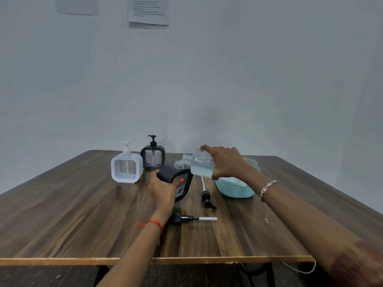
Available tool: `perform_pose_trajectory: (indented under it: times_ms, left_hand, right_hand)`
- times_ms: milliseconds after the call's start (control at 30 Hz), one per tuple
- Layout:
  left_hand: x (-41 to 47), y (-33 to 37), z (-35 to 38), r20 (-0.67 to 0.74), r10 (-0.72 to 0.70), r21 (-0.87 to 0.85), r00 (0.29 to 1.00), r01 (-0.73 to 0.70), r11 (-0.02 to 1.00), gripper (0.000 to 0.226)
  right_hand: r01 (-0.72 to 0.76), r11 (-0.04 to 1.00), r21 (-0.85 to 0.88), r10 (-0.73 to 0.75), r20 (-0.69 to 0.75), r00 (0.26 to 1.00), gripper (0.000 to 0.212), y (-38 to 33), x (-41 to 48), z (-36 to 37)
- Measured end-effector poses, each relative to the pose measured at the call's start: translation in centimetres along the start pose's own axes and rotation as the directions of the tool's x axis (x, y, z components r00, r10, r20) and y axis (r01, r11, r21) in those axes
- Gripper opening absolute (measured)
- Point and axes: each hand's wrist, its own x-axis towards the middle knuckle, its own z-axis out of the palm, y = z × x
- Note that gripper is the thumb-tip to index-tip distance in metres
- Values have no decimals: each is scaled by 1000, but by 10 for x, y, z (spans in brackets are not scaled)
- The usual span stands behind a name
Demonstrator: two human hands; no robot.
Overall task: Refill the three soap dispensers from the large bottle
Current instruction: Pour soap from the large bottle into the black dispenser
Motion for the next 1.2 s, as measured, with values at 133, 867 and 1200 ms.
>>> perform_pose_trajectory:
  times_ms: [133,867,1200]
  left_hand:
    - [1,1,0,-4,0,7,1000,0,1000,60]
    - [21,5,-17,52,-103,-197,993,111,974,58]
    - [49,-13,-47,12,-128,-219,992,127,967,55]
  right_hand:
    - [4,1000,11,-4,6,1000,90,-1,0,-2]
    - [-20,787,616,143,-152,978,86,1,21,8]
    - [-133,301,944,374,11,927,79,-19,49,48]
